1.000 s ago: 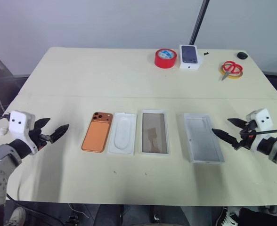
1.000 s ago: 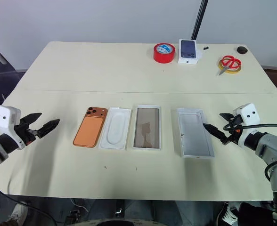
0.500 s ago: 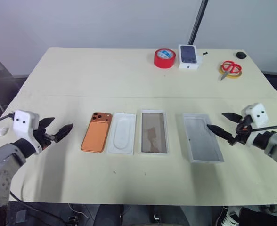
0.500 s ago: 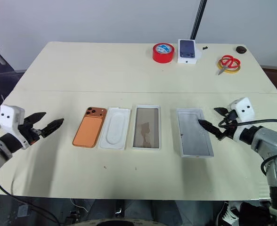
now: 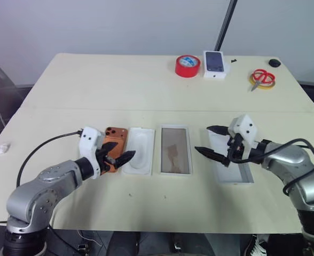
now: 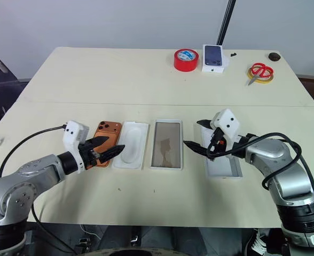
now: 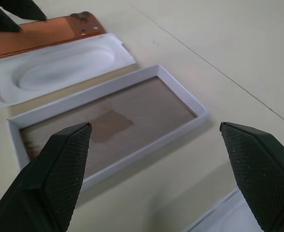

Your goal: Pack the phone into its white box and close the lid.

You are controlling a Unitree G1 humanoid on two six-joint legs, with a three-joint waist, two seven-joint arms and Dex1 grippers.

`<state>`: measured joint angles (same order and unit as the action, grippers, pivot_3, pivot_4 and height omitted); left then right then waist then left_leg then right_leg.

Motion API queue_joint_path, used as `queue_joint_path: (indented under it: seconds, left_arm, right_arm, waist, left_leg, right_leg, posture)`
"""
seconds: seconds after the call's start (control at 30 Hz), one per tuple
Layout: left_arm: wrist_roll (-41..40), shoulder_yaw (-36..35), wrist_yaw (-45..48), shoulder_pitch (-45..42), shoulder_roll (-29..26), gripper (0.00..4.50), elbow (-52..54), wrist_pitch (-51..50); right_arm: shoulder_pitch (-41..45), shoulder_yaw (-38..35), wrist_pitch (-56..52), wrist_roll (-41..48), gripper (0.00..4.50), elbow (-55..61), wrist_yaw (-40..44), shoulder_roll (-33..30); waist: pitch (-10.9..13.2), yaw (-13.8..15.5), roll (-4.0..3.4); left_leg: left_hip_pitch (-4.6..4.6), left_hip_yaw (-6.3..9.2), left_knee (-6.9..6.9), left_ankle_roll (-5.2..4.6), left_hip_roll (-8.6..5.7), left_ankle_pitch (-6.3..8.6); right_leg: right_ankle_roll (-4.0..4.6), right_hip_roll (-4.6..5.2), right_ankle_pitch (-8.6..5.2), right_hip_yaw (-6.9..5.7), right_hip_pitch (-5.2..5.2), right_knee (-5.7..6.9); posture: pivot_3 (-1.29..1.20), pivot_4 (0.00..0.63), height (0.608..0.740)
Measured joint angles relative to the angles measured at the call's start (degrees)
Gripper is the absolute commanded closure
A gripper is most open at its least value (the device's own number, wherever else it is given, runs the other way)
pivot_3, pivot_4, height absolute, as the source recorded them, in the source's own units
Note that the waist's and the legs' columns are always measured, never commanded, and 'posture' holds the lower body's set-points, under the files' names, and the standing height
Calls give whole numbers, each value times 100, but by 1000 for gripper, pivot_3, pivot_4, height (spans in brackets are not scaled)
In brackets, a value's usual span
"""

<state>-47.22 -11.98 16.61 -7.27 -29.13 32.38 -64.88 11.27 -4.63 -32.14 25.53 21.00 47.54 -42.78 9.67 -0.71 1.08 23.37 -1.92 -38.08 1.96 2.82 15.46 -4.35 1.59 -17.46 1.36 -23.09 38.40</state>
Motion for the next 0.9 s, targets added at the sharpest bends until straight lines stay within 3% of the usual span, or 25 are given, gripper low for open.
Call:
queue_joint_path:
  seconds: [0.47, 0.57, 0.8, 0.83, 0.9]
  left_arm:
    - [-527, -246, -1376, -997, 1072, 39, -472, -1862]
    - [-389, -455, -1720, -1255, 1554, 831, -636, -2203]
    - [-5, -799, -1958, -1391, 1962, 4121, -755, -2596]
    - [52, -829, -1956, -1396, 2009, 4380, -758, -2623]
    - [102, -888, -1942, -1433, 2079, 4380, -758, -2694]
  right_arm:
    - [-137, 120, -40, 91, 14, 398, 267, -172]
    - [-132, 299, -64, 119, 0, 655, 599, -441]
    - [36, 1124, 149, -335, 0, 958, 1127, -896]
    - [113, 1311, 210, -496, 0, 965, 1160, -935]
    - [193, 1607, 277, -727, 0, 964, 1191, -936]
  waist:
    - [0, -6, 1]
    - [-1, 7, 2]
    - [-1, 7, 2]
    - [-1, 7, 2]
    - [-1, 7, 3]
  left_leg:
    - [-2, 4, -3, 0, -10, 0]
    - [-7, 8, -5, 0, -14, 0]
    - [-8, 13, -7, 1, -18, -1]
    - [-8, 14, -7, 1, -18, -1]
    - [-8, 15, -7, 2, -17, -1]
  right_leg:
    - [0, -5, 0, -1, 3, 2]
    - [0, -6, 0, -4, 12, 0]
    - [0, -4, -1, -8, 18, -4]
    - [0, -5, -1, -9, 18, -4]
    - [0, -4, -1, -10, 18, -4]
  posture:
    - [0, 150, 732]
    - [0, 150, 732]
    - [0, 150, 732]
    - [0, 150, 732]
    - [0, 150, 732]
